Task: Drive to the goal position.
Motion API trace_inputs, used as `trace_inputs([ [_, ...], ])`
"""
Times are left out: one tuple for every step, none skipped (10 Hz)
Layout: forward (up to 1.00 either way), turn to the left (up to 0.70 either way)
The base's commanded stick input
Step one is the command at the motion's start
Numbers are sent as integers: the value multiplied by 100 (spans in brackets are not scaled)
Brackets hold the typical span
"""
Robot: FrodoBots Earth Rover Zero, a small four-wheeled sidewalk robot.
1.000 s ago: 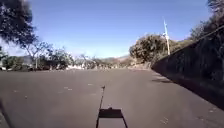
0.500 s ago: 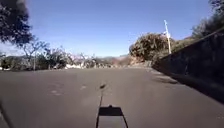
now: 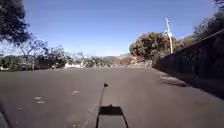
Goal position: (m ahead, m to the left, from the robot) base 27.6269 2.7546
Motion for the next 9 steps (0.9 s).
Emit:
trace_inputs([
  [100,0],
  [100,0],
  [100,0],
  [100,0],
  [100,0],
  [100,0],
  [100,0],
  [100,0],
  [100,0],
])
